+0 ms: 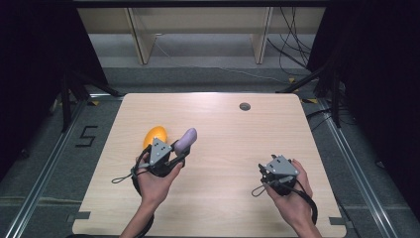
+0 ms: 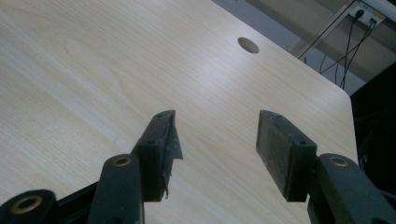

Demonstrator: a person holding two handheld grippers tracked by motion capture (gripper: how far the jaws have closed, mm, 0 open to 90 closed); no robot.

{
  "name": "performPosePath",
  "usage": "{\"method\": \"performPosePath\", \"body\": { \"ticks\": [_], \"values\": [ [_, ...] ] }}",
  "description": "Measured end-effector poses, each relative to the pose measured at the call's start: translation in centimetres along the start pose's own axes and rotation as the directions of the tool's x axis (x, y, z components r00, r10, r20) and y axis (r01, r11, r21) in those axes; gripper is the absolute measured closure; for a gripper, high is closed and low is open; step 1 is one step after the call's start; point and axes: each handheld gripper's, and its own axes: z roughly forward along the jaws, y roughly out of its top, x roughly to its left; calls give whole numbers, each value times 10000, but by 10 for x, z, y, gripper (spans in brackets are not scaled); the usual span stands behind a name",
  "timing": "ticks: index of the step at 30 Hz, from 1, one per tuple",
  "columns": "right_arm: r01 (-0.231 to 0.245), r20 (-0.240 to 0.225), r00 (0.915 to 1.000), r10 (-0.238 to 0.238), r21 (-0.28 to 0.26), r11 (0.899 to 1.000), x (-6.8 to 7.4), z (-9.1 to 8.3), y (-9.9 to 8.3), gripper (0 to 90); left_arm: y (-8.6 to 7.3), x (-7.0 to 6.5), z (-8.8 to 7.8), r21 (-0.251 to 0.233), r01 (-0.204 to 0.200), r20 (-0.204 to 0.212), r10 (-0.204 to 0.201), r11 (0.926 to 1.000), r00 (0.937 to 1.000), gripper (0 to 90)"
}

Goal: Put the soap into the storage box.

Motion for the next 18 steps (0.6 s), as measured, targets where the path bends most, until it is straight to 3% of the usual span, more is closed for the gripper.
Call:
{"method": "performPosePath", "body": {
  "ticks": [8,12,13,14,18],
  "values": [
    [-144,21,9999,144,42,9999,0,0,0,450,0,11,-5,-258,149,-555,-163,9996,9983,587],
    [-150,-284,9995,154,116,9998,0,2,-1,434,1,16,-7,-298,125,-766,-148,9995,9969,587],
    [-155,-142,9998,157,84,9998,0,2,-1,432,1,16,-7,-298,125,-766,-148,9995,9969,587],
    [-196,-372,9991,203,174,9997,0,2,-1,431,0,17,-7,-324,145,-855,-172,9994,9962,587],
    [-257,-387,9989,262,132,9996,1,2,-1,424,-1,18,-8,-348,243,-1023,-277,9991,9944,587]
  ]
}}
